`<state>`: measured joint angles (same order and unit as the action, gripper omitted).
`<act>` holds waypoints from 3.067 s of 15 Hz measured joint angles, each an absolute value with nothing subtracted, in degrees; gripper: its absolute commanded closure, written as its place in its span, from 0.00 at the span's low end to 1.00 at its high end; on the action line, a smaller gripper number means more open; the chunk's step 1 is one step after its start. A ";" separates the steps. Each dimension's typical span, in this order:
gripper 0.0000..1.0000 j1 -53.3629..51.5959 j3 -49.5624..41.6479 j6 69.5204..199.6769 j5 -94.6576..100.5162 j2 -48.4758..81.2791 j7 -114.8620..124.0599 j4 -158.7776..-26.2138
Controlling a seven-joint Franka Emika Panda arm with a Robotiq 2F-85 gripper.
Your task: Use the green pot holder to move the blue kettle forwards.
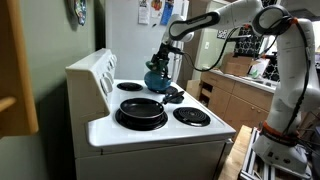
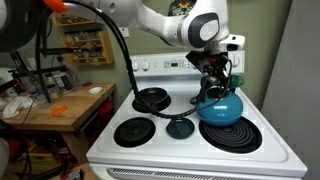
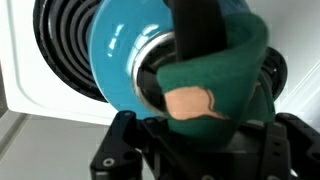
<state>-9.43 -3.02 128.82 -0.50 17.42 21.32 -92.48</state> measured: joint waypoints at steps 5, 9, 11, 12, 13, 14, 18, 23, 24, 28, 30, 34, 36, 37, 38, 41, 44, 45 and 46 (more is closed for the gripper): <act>1.00 -7.88 -2.91 131.82 -0.46 14.69 21.31 -97.12; 1.00 -7.77 -2.53 131.88 -0.46 15.95 21.31 -97.13; 1.00 -7.71 -2.47 131.87 -0.46 16.22 21.31 -97.14; 1.00 -7.60 -2.52 131.87 -0.46 16.42 21.33 -97.14; 1.00 -7.44 -2.63 131.83 -0.45 16.59 21.33 -97.15; 1.00 -7.18 -2.79 131.78 -0.45 16.74 21.34 -97.14; 1.00 -5.64 -3.42 131.77 -0.44 16.78 21.35 -97.06; 0.52 -4.73 -3.47 131.64 -0.44 17.14 21.35 -96.11; 0.45 -4.72 -3.47 131.53 -0.44 17.11 21.37 -95.76; 0.14 -4.71 -3.63 131.06 0.24 16.76 21.73 -93.99; 0.02 -4.72 -3.65 130.01 1.31 16.73 22.67 -92.95; 0.00 -4.93 -3.57 126.13 2.52 16.72 23.79 -90.96; 0.00 -5.09 -3.53 124.28 2.79 16.76 23.92 -90.04; 0.00 -5.13 -3.50 123.56 2.98 16.76 24.05 -89.73; 0.00 -5.19 -3.49 122.92 3.28 16.77 24.23 -89.42; 0.00 -5.41 -3.46 120.13 4.31 16.76 24.95 -88.32; 0.00 -5.61 -3.36 117.99 5.10 16.79 25.67 -87.36; 0.00 -5.66 -3.32 117.27 5.23 16.80 25.79 -87.03; 0.00 -5.68 -3.30 116.65 5.28 16.80 25.83 -86.78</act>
<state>-5.68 -3.30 116.65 5.28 16.80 25.83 -86.78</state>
